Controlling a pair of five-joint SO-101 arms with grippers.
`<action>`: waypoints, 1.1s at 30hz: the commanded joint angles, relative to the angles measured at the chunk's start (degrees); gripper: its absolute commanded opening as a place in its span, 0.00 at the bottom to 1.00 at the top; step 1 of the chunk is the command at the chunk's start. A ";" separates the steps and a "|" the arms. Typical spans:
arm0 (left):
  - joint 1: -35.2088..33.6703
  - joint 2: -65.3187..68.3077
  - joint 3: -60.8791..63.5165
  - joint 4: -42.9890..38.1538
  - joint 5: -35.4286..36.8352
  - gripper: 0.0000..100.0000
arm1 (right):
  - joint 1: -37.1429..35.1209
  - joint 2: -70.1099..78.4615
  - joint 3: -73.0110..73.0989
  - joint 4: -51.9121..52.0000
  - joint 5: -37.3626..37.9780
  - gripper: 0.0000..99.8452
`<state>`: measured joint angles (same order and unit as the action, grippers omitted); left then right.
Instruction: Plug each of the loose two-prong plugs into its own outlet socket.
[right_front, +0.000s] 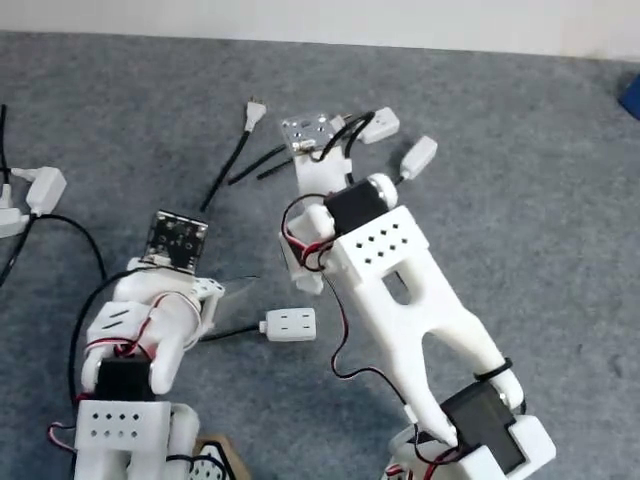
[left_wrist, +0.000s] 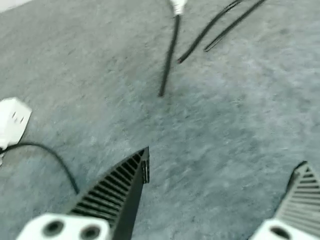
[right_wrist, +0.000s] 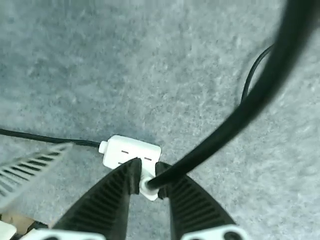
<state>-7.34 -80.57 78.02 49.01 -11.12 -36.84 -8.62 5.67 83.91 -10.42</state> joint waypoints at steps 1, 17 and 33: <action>-1.54 -0.66 -0.31 -1.23 0.18 0.41 | 0.57 -3.21 3.47 -5.76 -0.44 0.01; -1.54 -0.22 -0.48 -1.23 0.18 0.41 | -6.55 -42.15 44.62 -26.24 4.75 0.01; -1.63 -0.13 -0.22 -1.23 0.18 0.41 | -17.63 -42.07 44.70 -14.64 48.97 0.01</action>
<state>-8.31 -80.57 78.02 49.01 -11.12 -51.25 -49.14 50.68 65.63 25.27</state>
